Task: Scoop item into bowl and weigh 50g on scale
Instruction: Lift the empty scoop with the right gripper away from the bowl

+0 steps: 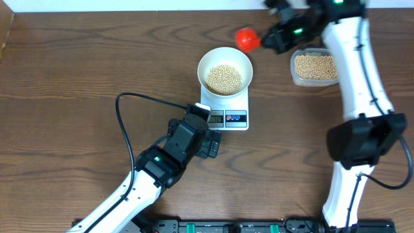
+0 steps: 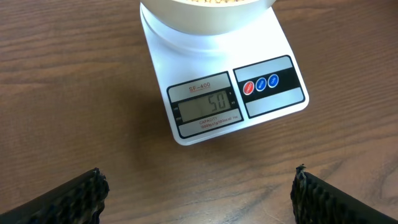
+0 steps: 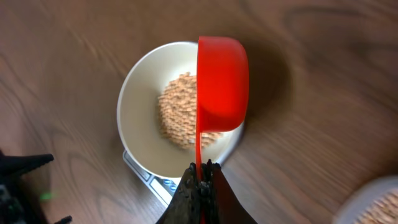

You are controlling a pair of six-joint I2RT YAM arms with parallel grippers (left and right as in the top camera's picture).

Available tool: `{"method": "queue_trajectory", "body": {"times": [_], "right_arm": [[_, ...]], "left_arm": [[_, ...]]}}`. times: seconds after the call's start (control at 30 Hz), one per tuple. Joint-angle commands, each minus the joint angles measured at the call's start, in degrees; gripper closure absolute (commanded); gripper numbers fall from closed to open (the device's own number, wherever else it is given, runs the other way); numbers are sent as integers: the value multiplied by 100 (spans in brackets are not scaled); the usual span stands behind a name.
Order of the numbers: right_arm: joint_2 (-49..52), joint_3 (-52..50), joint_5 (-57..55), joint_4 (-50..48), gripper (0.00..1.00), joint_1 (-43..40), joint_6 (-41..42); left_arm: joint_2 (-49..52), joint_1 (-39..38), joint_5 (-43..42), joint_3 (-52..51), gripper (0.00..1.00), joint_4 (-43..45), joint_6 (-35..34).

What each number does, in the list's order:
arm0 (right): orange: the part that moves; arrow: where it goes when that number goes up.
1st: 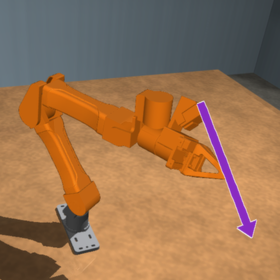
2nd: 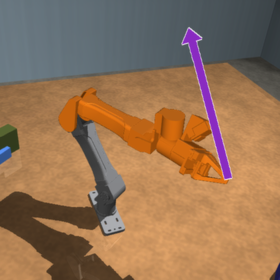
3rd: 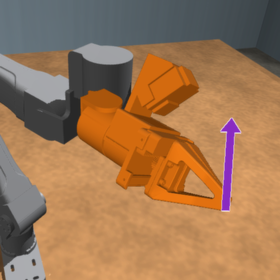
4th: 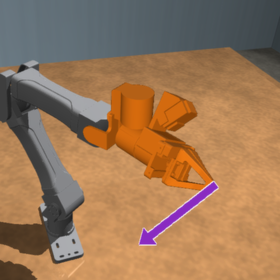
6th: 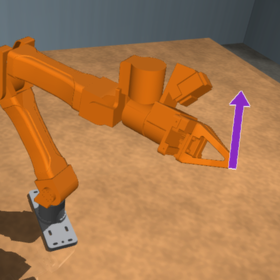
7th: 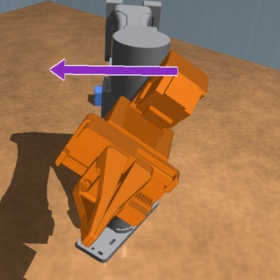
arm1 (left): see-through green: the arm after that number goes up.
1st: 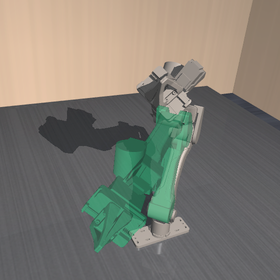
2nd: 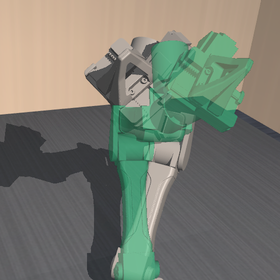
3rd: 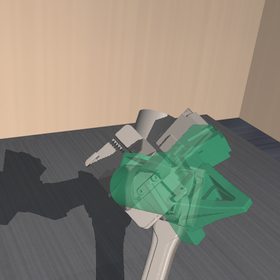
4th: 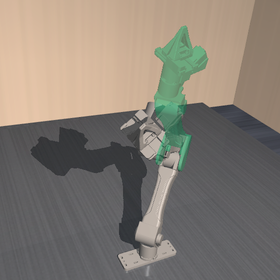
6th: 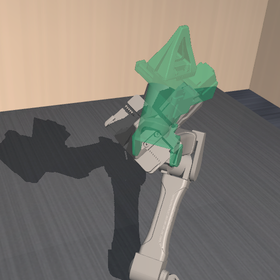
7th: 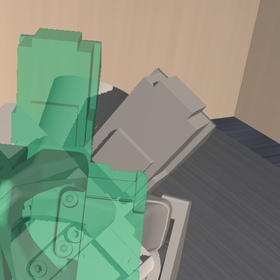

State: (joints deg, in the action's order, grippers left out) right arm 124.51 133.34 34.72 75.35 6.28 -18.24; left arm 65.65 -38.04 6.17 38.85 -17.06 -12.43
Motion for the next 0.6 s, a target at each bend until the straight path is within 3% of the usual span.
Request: {"method": "queue_trajectory", "body": {"times": [0.0, 0.23, 0.57], "right_arm": [[-227, 125, 785, -15, 99, -634, -61], [-227, 122, 535, 11, 99, -1563, -63], [-225, 120, -334, -114, 99, -1862, 68]], "left_arm": [[26, -2, 55, -11, 4, 2, -35], [26, -2, 55, -11, 4, 2, -33], [26, -2, 55, -11, 4, 2, -33]]}}
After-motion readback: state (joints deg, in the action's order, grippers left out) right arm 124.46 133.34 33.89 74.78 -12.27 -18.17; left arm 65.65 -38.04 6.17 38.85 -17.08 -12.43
